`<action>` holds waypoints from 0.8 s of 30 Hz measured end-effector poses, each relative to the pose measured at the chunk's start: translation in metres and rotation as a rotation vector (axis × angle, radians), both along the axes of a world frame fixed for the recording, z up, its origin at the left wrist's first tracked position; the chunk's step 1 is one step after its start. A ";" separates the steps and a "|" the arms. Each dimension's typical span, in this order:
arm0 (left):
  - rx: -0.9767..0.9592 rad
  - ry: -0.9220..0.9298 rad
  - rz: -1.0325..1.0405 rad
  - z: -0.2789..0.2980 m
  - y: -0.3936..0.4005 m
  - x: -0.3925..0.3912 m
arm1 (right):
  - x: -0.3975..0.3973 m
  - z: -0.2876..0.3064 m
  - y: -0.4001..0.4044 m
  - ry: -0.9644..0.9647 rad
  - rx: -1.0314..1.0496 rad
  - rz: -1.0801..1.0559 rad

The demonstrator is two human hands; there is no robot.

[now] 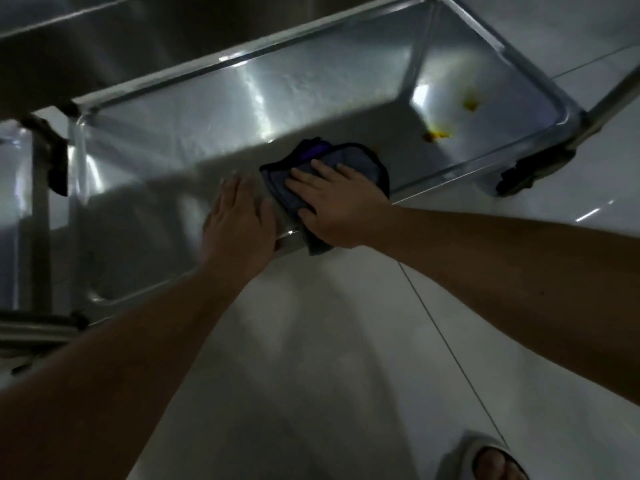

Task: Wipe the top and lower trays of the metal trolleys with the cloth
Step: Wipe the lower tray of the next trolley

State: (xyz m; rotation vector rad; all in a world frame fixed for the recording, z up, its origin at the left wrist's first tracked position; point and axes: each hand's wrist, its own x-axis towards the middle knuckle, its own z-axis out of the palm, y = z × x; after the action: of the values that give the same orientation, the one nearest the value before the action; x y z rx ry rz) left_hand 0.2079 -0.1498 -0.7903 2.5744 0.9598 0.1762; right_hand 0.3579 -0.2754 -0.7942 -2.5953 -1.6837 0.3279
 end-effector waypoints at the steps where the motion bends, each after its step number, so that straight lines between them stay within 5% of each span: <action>1: 0.002 -0.001 0.006 -0.001 0.000 0.007 | 0.000 0.000 0.000 -0.002 0.006 0.003; 14: 0.029 -0.018 0.015 -0.019 -0.009 0.019 | 0.048 0.001 -0.034 0.012 -0.018 0.038; 24: 0.096 -0.011 -0.003 -0.028 -0.006 0.016 | 0.224 0.003 -0.148 -0.021 -0.116 -0.604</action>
State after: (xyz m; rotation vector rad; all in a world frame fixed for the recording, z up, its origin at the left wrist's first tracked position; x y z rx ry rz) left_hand 0.2239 -0.1554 -0.8187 2.6588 0.9655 0.2414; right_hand 0.5816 -0.4237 -0.7911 -3.0229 -0.8271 0.3732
